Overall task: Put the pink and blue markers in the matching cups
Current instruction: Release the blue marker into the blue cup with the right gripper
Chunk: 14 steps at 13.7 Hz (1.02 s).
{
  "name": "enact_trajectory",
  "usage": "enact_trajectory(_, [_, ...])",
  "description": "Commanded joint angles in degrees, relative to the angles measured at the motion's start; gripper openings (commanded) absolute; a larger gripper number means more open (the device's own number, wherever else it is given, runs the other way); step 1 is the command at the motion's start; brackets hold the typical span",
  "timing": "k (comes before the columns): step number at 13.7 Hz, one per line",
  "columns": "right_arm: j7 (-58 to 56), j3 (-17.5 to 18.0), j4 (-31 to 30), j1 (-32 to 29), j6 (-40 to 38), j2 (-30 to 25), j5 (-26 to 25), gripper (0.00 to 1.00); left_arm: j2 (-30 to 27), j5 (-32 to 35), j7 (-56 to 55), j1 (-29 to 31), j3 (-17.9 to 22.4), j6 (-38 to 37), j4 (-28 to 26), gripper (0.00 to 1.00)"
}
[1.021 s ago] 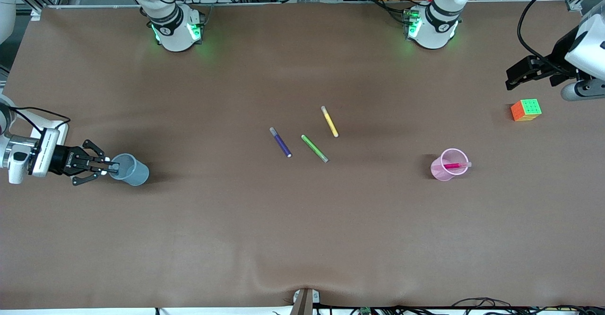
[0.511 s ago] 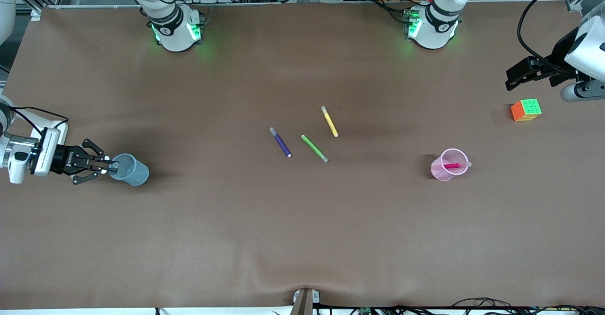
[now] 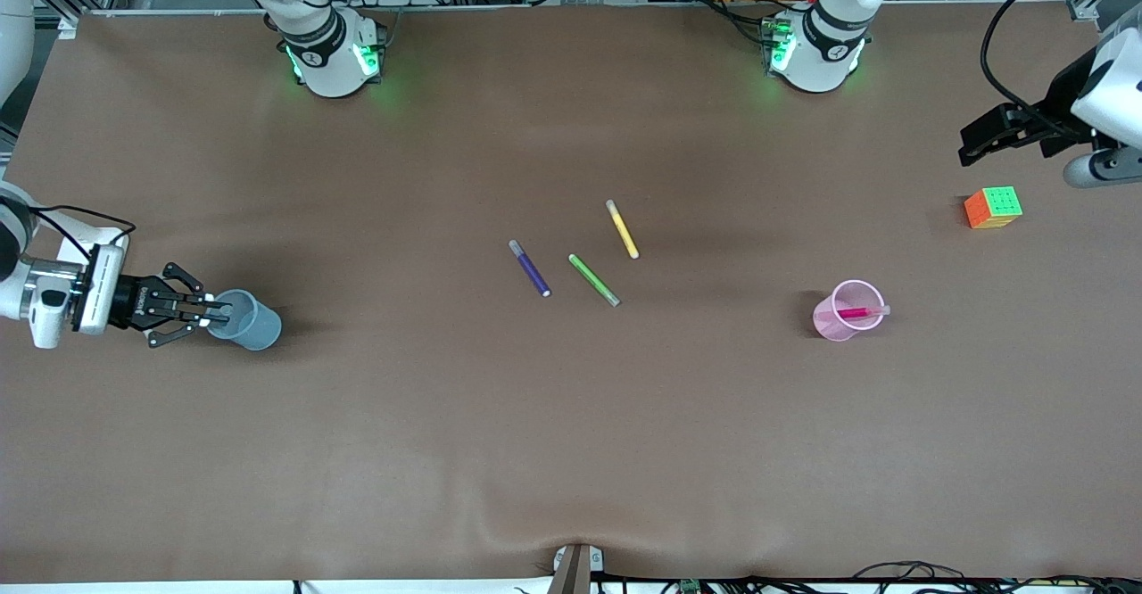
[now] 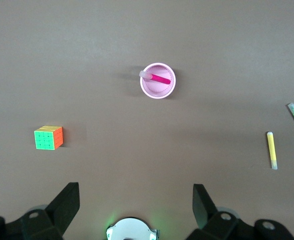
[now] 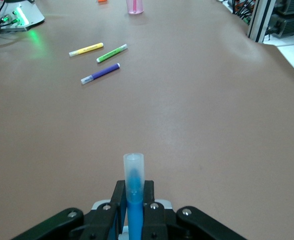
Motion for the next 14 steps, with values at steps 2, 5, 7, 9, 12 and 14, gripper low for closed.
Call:
enact_trajectory(2, [0.0, 0.5, 1.0, 0.2, -0.2, 0.8, -1.3, 0.00, -3.5, -1.4, 0.2, 1.4, 0.1, 1.4, -3.7, 1.00])
enact_trajectory(5, [0.0, 0.5, 1.0, 0.1, 0.1, 1.2, -1.3, 0.99, -3.6, -2.4, 0.1, 1.7, 0.0, 3.9, -5.0, 1.00])
enact_trajectory(7, [0.0, 0.5, 1.0, -0.3, -0.1, 1.4, -1.2, 1.00, -3.6, -2.5, 0.0, 1.7, 0.0, 4.0, -5.4, 1.00])
enact_trajectory(9, [0.0, 0.5, 1.1, -0.3, -0.2, 1.4, -1.2, 1.00, -3.6, -2.5, -0.2, 1.5, -0.1, 5.1, -6.2, 1.00])
enact_trajectory(12, [2.8, 0.5, 1.7, 0.2, -0.2, 0.7, -1.2, 1.00, -3.7, -2.5, -0.2, 1.6, -0.1, 5.0, -6.3, 1.00])
enact_trajectory(14, [8.2, 0.6, 4.4, 0.5, -0.5, -0.3, -3.5, 1.00, -3.8, -2.6, -0.1, 1.7, 0.0, 5.0, -6.0, 1.00])
